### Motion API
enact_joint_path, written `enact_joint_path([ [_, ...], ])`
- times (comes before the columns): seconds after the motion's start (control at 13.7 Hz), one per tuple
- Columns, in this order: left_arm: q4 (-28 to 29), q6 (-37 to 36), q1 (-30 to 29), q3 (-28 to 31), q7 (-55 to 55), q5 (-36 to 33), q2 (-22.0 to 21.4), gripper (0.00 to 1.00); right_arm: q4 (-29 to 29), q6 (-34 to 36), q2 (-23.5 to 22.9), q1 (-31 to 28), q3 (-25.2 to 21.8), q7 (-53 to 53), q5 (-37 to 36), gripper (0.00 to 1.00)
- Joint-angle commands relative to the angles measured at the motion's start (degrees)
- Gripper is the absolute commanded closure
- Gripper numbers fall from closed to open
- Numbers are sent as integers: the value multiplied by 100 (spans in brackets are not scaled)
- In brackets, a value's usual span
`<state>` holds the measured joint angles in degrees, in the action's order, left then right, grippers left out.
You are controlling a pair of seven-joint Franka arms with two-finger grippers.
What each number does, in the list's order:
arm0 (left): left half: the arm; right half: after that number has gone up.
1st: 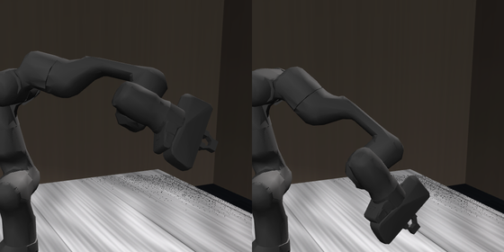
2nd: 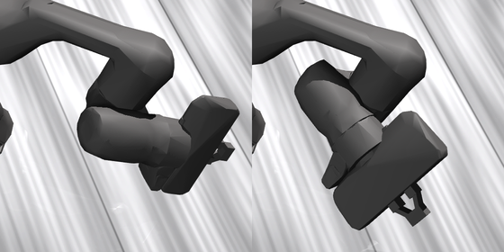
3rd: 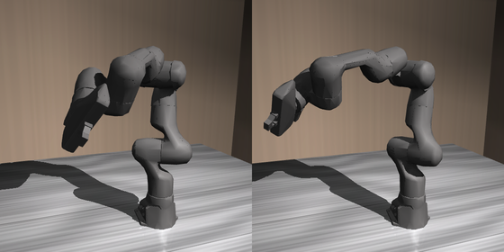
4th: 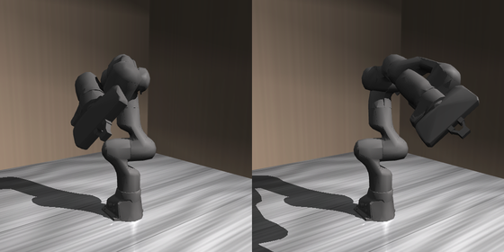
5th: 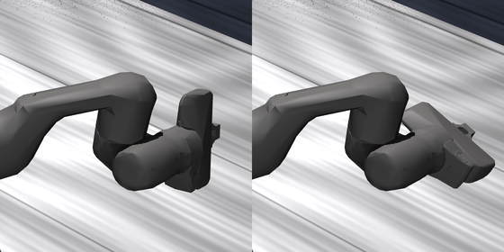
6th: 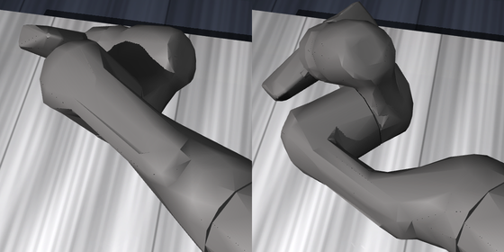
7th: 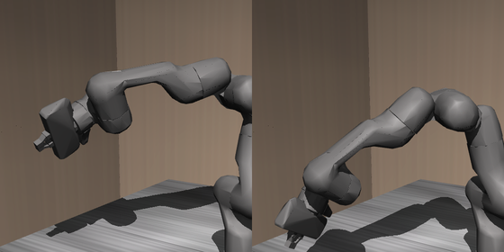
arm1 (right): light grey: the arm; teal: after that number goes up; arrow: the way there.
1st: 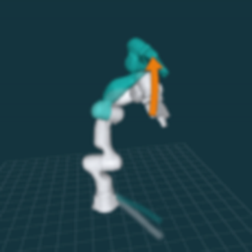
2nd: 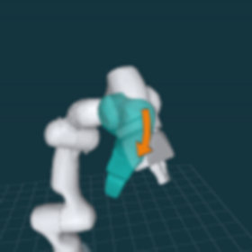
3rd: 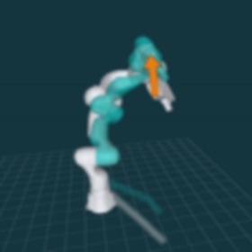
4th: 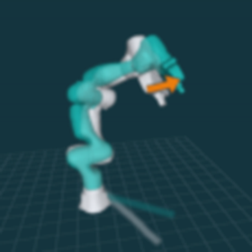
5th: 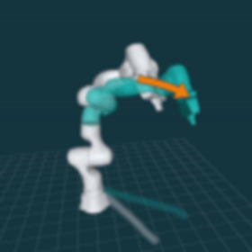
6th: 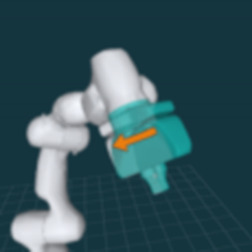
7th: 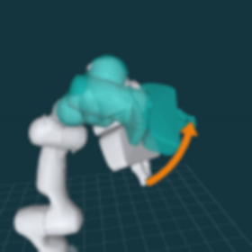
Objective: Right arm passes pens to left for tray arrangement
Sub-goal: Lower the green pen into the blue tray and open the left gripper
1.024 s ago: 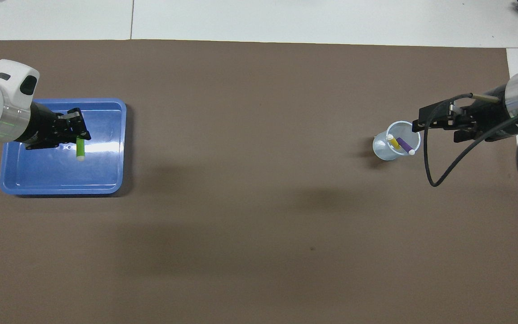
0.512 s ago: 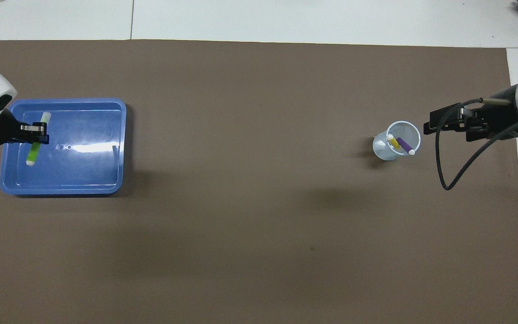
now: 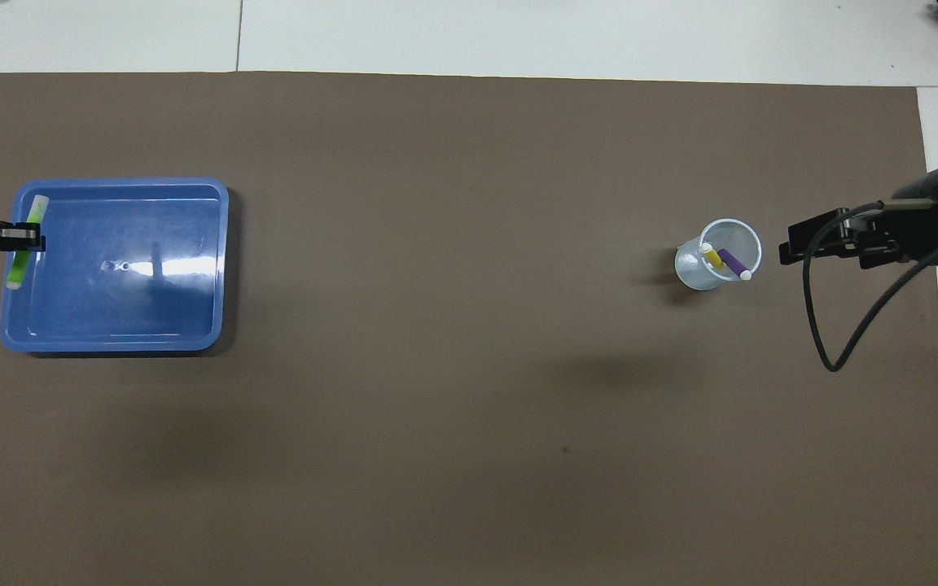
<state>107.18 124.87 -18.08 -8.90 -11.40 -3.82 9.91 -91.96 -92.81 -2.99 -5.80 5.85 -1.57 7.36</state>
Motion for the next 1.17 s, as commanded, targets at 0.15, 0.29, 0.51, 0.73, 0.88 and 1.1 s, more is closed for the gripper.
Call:
enact_joint_path([
  [0.15,74,581,-100,-33,-46,-646,502,100,-138,52,149,-71,57,254,-112,0],
  [0.29,171,713,-126,-33,-3,-646,590,100,-147,61,149,-61,57,262,-112,0],
  [0.51,636,1520,-337,-33,-38,-646,679,100,-147,78,184,-61,57,271,-112,0],
  [0.73,672,1689,-346,-33,-38,-646,775,100,-147,114,184,-62,57,271,-112,0],
  [0.88,725,1768,-346,-33,-29,-646,810,100,-147,114,184,-62,57,271,-112,0],
  [1.1,1128,2381,-363,-33,-29,-646,828,100,-147,114,184,-70,65,271,-112,0],
])
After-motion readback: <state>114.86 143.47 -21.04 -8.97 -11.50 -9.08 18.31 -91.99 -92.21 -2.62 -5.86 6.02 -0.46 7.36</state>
